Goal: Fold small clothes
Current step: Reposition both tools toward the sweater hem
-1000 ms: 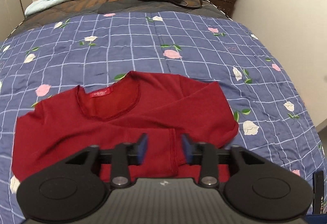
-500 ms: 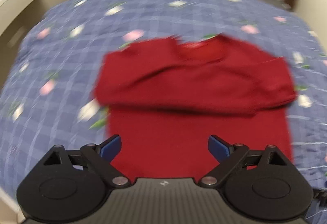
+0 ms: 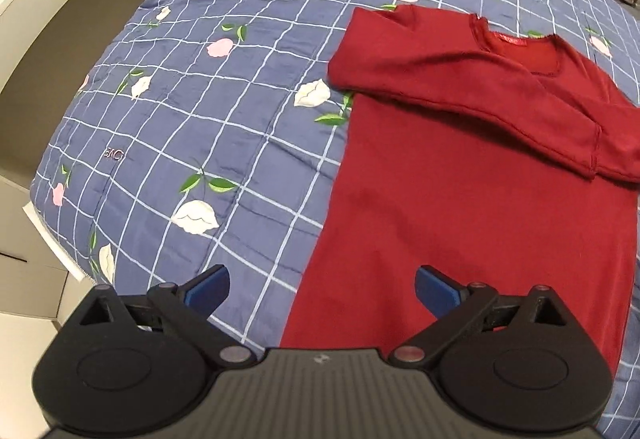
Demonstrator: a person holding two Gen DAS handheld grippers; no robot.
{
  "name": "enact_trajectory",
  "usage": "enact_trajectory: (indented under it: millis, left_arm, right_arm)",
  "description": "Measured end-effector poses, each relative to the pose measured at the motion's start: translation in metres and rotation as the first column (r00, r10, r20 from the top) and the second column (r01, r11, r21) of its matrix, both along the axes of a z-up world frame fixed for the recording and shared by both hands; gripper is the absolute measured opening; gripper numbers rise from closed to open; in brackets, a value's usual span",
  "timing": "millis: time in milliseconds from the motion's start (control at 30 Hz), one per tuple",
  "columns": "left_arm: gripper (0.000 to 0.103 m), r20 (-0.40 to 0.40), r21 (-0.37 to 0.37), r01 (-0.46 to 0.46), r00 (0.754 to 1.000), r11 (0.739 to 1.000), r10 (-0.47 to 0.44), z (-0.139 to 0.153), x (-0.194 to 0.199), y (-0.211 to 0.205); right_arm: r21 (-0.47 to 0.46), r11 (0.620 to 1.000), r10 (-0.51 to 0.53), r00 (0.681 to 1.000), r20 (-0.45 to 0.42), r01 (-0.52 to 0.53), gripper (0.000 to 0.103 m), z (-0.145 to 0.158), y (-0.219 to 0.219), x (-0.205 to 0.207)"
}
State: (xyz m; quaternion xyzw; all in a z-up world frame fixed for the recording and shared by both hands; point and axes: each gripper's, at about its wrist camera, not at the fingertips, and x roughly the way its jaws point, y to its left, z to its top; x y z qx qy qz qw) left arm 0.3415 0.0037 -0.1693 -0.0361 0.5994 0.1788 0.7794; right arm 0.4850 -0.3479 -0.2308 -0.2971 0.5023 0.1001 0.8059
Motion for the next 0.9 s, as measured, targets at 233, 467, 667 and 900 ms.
enact_trajectory:
  millis: [233,467,667,900]
  left_arm:
    - [0.101,0.0,-0.022,-0.01,1.0,1.0,0.01,0.001,-0.004,-0.011]
    - [0.101,-0.007,-0.027,-0.038,0.999,0.999,0.038,-0.002,-0.012,-0.008]
    - [0.101,-0.004,-0.029,-0.081,0.997,0.996,0.081,-0.003,-0.018,0.003]
    - [0.101,-0.015,-0.051,-0.086,0.996,0.995,0.086,-0.013,-0.021,0.007]
  right_arm:
    - [-0.149,0.947,0.284,0.959,-0.021,-0.283,0.056,-0.032,0.022,0.014]
    - [-0.174,0.926,0.333,0.942,-0.036,-0.335,0.017,-0.034,0.032,0.02]
    - [0.213,0.944,-0.245,0.967,-0.066,0.253,0.012,0.005,0.004,0.05]
    - [0.526,0.5,-0.636,0.704,-0.315,0.687,0.016,0.006,-0.045,0.053]
